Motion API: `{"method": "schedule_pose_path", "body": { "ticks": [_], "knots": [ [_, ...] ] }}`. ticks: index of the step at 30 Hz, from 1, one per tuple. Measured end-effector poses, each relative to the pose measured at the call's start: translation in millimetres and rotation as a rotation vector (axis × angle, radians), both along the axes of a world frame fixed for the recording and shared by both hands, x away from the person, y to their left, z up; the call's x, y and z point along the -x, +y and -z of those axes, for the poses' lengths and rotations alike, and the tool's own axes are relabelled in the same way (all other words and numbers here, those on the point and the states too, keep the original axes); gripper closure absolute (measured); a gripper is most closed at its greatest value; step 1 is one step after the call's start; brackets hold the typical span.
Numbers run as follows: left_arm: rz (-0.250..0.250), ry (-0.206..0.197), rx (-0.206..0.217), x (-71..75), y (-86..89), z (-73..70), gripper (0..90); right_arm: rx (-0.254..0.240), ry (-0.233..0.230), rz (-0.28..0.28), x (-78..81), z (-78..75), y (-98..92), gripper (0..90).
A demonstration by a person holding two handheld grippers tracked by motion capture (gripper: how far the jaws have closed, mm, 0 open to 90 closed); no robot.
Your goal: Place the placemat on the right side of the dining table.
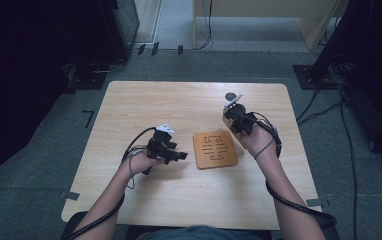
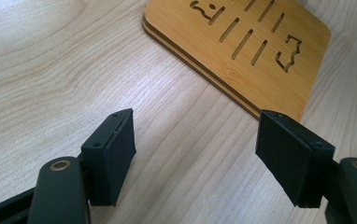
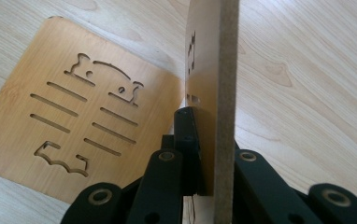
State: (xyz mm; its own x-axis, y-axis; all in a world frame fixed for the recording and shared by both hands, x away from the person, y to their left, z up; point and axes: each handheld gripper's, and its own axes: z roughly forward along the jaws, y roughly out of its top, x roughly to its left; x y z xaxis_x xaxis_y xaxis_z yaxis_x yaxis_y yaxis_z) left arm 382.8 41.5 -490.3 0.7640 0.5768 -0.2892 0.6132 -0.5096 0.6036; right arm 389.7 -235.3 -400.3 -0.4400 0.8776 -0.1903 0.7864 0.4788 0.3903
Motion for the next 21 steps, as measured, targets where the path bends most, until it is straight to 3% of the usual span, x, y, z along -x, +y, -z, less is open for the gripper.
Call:
{"method": "schedule_pose_path", "body": {
  "ticks": [6, 21],
  "knots": [
    [0.01, 0.001, -0.009, -1.4, -3.5, 0.1, 27.3, 0.003, 0.01, 0.028, 0.1, -0.3, -8.3, 87.7],
    [0.027, -0.003, -0.028, -3.7, -8.5, 0.7, 27.2, -0.043, 0.033, 0.105, -1.9, -2.8, -30.5, 87.7]
  ]
}}
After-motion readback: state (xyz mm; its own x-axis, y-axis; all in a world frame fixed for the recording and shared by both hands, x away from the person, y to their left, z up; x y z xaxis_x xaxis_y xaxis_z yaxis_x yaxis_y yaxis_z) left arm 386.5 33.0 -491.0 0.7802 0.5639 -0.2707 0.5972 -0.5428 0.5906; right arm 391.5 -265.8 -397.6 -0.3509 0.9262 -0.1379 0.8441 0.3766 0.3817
